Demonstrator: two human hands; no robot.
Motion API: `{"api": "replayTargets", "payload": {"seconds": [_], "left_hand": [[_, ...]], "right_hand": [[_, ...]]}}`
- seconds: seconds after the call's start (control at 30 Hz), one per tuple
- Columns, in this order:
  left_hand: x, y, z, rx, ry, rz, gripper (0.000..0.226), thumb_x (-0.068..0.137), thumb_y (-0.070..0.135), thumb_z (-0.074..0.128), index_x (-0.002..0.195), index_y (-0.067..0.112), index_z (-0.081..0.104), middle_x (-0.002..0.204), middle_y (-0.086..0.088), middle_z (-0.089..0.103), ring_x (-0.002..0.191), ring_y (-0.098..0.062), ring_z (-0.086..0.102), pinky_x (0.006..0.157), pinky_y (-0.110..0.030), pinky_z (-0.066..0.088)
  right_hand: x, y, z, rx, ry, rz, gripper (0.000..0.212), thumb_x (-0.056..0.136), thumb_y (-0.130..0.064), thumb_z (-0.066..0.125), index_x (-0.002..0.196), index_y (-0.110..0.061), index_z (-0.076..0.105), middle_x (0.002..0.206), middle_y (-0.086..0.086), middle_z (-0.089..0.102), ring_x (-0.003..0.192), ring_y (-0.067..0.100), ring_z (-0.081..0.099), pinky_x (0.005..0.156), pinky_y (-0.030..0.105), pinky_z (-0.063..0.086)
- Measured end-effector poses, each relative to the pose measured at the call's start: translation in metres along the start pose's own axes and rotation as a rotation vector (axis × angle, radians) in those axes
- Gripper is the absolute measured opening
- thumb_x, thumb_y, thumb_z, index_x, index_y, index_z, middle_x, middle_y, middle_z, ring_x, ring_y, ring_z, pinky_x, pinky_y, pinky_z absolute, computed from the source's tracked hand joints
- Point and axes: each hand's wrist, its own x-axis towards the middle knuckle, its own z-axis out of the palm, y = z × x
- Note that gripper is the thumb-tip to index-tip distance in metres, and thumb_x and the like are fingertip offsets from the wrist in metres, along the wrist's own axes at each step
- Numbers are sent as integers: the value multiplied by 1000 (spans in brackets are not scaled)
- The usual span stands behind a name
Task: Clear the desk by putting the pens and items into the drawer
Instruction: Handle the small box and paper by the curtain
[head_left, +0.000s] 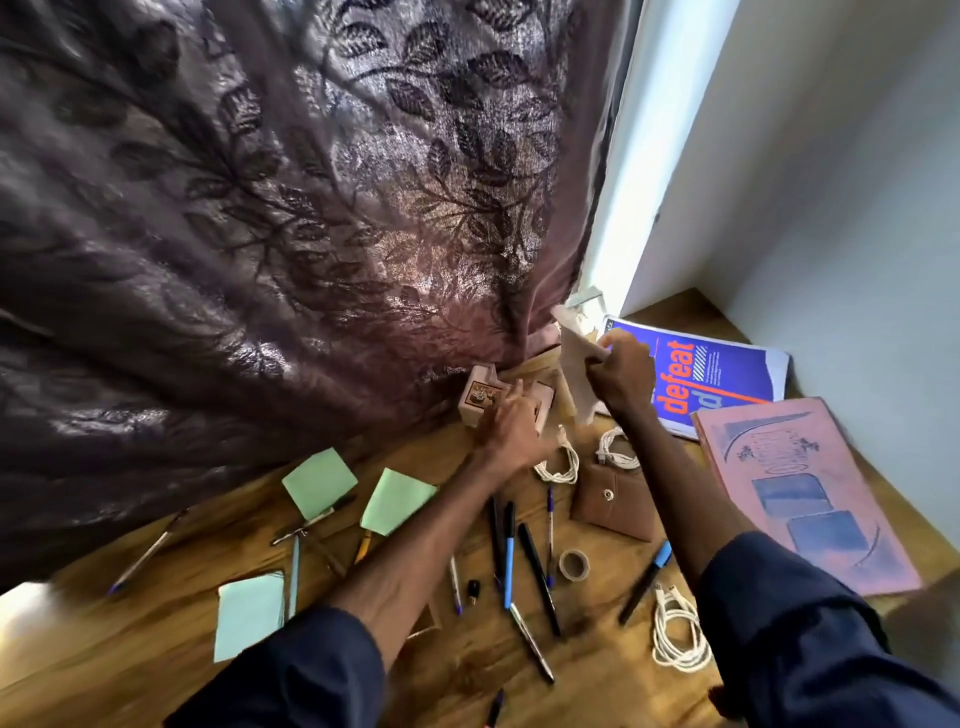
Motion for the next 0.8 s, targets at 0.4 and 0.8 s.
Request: {"api": "replayTargets", "payload": {"seconds": [0.4,0.8], "left_hand": [[-105,-63,-64,-1252,56,-327,42,92,49,66,121,20,58,105,-3,68,103,-18,66,87,-31,55],[-239,-126,-57,-1513,266,-397,24,89,20,74,111,11,72,109,-8,76,98,-20,72,73,-36,61]], "right_hand": [[-142,-86,-65,339,-123,-225,43,62,-46,85,83,-14,65,81,2,70,78,23,66,61,32,46],[-232,-99,-43,583,-656,-153,37,66,-24,92,97,-19,72,86,-4,75,76,12,73,53,20,54]]}}
